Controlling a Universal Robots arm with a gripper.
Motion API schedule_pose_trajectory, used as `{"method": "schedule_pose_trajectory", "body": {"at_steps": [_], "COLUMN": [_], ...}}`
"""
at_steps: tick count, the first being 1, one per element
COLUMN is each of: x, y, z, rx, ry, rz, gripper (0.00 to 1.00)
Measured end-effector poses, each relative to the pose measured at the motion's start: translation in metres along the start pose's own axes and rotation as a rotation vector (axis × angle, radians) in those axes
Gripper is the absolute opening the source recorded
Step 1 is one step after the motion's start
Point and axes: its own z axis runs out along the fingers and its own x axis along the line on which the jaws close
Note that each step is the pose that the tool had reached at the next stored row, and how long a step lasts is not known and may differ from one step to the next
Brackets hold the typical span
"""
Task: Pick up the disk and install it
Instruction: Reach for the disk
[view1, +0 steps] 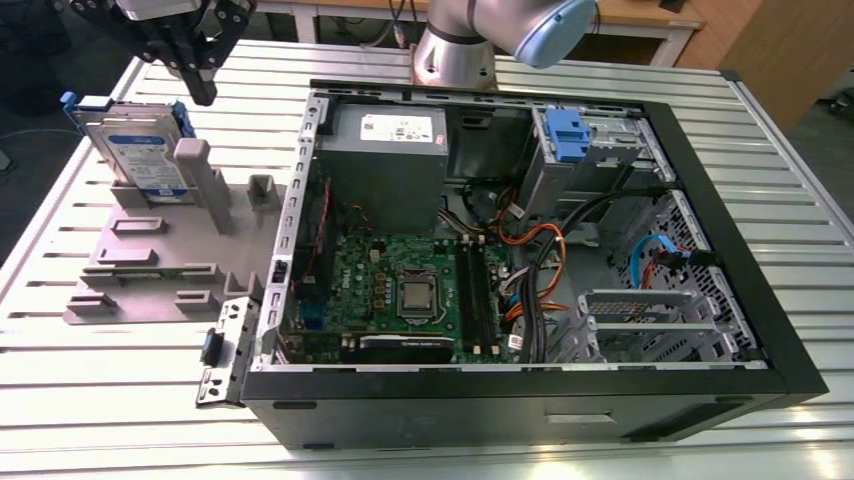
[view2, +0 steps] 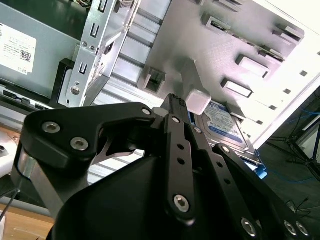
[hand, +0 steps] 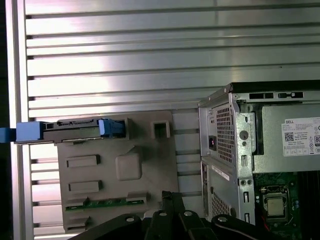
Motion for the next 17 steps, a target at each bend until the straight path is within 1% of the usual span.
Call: {"method": "schedule_pose_trajectory", "body": {"at_steps": [17], "x": [0.0091], "y": [-0.0007], "z": [0.0001], "rx": [0.0], "ry": [-0.0001], "rz": [0.0], "gripper": [0.11]}}
